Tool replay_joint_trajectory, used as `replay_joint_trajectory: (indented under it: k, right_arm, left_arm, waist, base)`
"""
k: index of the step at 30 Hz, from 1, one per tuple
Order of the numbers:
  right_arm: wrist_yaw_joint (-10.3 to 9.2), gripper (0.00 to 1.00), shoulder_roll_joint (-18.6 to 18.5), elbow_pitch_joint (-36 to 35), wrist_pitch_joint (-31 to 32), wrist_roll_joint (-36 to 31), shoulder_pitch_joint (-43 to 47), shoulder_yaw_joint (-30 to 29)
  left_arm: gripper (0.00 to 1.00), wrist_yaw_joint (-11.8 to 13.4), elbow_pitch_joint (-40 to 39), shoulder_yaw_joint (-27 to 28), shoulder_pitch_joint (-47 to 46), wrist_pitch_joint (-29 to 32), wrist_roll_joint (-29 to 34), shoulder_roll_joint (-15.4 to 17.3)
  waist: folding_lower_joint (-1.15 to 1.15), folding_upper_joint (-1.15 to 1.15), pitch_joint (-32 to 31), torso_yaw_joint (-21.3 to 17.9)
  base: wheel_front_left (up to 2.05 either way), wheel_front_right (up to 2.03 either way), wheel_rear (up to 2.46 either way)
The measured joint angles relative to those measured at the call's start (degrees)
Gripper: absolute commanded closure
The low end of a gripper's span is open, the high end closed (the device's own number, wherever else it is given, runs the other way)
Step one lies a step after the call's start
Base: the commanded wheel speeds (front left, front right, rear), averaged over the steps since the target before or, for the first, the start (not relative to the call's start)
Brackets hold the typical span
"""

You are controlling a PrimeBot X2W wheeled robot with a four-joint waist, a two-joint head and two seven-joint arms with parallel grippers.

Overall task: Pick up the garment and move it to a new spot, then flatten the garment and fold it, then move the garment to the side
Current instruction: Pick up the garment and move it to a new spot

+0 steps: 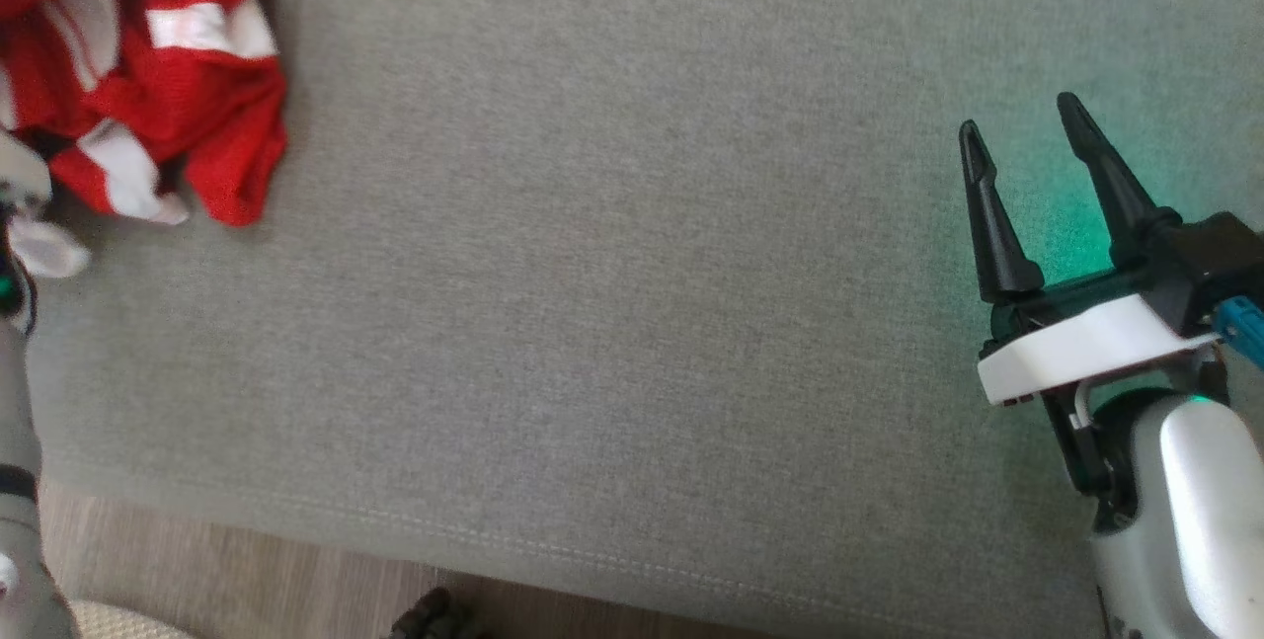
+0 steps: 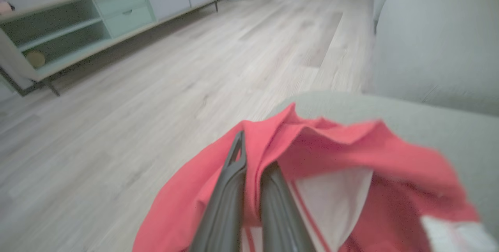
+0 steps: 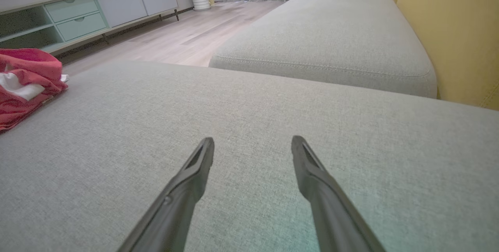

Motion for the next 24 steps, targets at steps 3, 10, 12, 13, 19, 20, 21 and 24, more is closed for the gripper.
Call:
replay_joint_trajectory:
  k: [3,10,12,13,19,20,21,24]
  right_arm:
    - [0.00,0.00,0.08,1.03,-0.67,0.02,0.06,0.00]
    - [0.00,0.00,2.08,4.12,-3.16,0.93,3.82,-0.46]
    - [0.00,0.00,2.66,4.72,-3.53,1.32,5.63,-0.81]
    - [0.00,0.00,2.98,4.92,-3.56,1.49,6.49,-0.99]
    - [0.00,0.00,4.05,5.95,-4.13,2.55,10.63,-1.53]
    - [0.00,0.00,4.19,6.02,-4.32,2.72,11.26,-1.55]
    - [0.00,0.00,4.32,6.00,-4.57,2.88,11.89,-1.58]
    - [0.00,0.00,4.55,6.00,-4.60,3.22,13.43,-1.66]
  left_arm:
    - [1.00,0.34,-8.08,0.89,1.19,-0.05,0.21,-0.81]
    - [1.00,0.56,-27.44,1.10,16.17,-0.05,1.74,-5.46]
    - [1.00,0.55,-32.20,0.66,20.12,-0.05,2.32,-6.66]
    - [1.00,0.54,-34.39,0.25,21.99,-0.05,2.66,-7.22]
    - [1.00,0.62,-45.66,-2.15,32.90,1.62,2.91,-10.15]
    - [1.00,0.92,-47.46,-2.37,34.70,2.22,2.89,-10.42]
    - [1.00,1.14,-49.21,-2.64,36.43,3.05,2.90,-10.63]
    - [1.00,1.41,-54.12,-3.66,41.30,5.27,2.90,-11.41]
  waist:
    - [0.00,0.00,-2.11,0.65]
    - [0.00,0.00,-10.57,1.99]
    - [0.00,0.00,-13.00,2.32]
    - [0.00,0.00,-14.19,2.49]
    - [0.00,0.00,-20.95,3.44]
    - [0.00,0.00,-21.92,3.53]
    - [0.00,0.00,-22.86,3.58]
    - [0.00,0.00,-25.29,3.42]
  base:
    - [0.00,0.00,0.00]
    - [0.00,0.00,0.00]
    - [0.00,0.00,0.00]
    - [0.00,0.00,0.00]
    - [0.00,0.00,0.00]
    - [0.00,0.00,0.00]
    - [0.00,0.00,0.00]
    - [0.00,0.00,0.00]
